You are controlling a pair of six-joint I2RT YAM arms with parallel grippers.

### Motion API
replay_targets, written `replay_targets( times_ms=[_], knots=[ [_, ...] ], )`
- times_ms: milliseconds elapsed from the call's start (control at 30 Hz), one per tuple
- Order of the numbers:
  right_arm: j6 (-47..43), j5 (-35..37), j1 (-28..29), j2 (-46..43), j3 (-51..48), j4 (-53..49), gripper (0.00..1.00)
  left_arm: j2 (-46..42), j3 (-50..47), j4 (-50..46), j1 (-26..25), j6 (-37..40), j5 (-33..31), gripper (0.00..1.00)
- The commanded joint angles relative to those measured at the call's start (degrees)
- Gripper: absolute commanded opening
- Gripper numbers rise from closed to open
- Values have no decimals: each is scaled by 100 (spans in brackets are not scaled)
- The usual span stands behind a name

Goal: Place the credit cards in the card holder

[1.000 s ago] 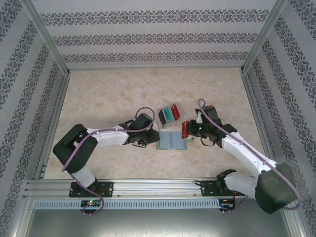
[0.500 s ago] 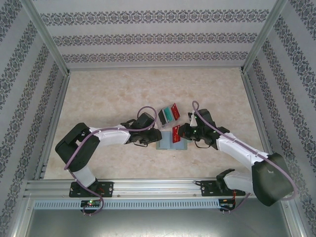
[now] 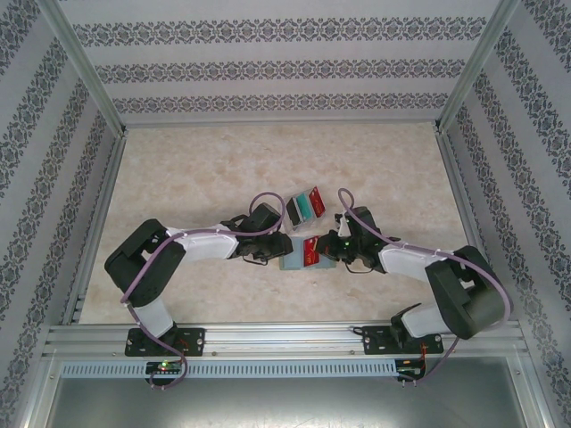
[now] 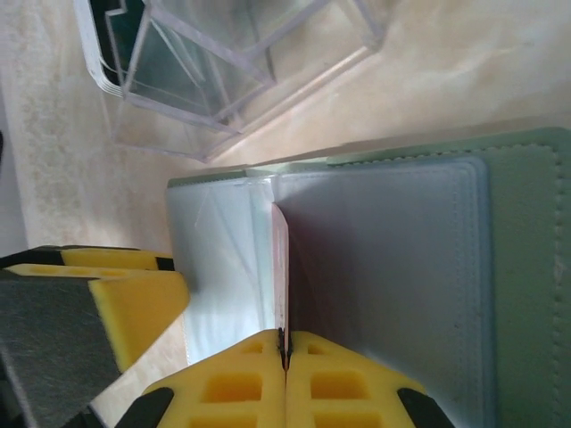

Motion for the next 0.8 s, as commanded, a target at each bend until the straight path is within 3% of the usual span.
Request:
replay_targets(
  times_ms=[0,167,567,767],
  knots=[
    [194,-155,86,123,-172,625,5,260,96,74,-80,41,176,37],
    [158,-247,107,127,-142,722,5,278,92,57,-85,48,166,30],
    [143,-555,173,849,-53,991,6,296,115,-39,-89,56,109,29],
    [220,-2,72,270,-325,502,6,208,72,-105,-89,50,13,28]
  ],
)
